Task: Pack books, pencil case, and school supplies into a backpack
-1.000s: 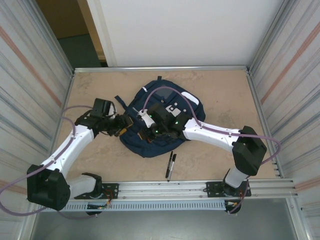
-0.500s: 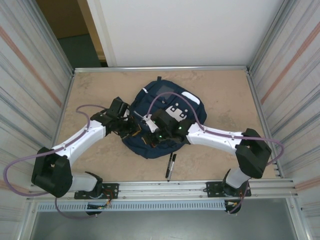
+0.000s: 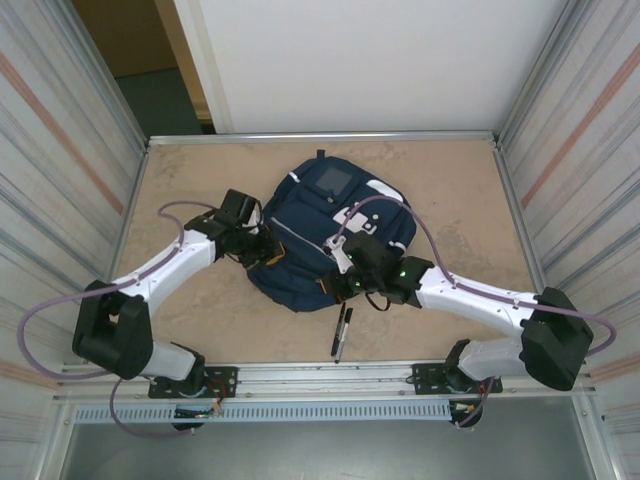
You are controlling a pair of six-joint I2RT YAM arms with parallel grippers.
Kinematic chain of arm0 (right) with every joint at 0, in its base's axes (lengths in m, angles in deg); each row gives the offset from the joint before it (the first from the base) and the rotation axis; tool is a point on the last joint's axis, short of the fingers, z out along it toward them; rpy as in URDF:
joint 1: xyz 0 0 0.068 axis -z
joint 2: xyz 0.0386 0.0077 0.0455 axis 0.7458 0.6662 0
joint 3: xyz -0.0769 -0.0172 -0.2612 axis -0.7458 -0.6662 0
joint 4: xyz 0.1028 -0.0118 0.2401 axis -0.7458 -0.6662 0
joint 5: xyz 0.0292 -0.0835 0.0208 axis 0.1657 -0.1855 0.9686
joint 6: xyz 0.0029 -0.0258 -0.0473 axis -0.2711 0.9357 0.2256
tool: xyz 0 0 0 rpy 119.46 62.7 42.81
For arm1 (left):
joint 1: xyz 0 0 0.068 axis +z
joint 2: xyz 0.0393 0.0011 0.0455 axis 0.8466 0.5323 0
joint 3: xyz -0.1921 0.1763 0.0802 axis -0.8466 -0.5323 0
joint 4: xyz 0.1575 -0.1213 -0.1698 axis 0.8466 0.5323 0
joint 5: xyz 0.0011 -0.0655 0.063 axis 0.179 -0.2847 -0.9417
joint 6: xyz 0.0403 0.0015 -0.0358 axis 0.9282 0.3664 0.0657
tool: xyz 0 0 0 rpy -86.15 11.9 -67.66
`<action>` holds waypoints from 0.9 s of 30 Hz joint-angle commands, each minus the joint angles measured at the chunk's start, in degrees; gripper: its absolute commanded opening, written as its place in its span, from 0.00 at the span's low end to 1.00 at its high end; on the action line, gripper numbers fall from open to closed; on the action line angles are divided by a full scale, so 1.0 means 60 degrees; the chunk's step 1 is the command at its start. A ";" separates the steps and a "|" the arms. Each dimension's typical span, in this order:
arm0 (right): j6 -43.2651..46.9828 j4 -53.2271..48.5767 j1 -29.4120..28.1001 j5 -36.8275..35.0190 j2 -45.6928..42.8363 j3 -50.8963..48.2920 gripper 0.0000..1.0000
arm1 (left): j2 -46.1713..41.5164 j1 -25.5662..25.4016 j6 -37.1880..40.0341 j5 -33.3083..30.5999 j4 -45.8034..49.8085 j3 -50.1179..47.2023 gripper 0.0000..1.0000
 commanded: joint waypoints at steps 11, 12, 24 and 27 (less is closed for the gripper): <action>-0.0162 0.0661 0.0073 0.0457 0.2065 0.2041 0.00 | 0.1058 0.2799 0.3337 0.1944 0.0554 0.1160 0.31; -0.0170 0.0708 0.0046 0.0556 0.2250 0.2246 0.00 | 0.0561 0.2871 0.3181 0.1855 0.0570 0.0729 0.33; -0.0280 0.1020 -0.0361 0.1181 0.3344 0.3245 0.00 | -0.3540 0.1259 0.0034 0.1166 -0.0616 -0.1986 0.70; -0.0338 0.0767 -0.0434 0.1091 0.3396 0.3455 0.00 | -0.3234 0.1171 -0.0559 0.0538 -0.0753 -0.2072 0.64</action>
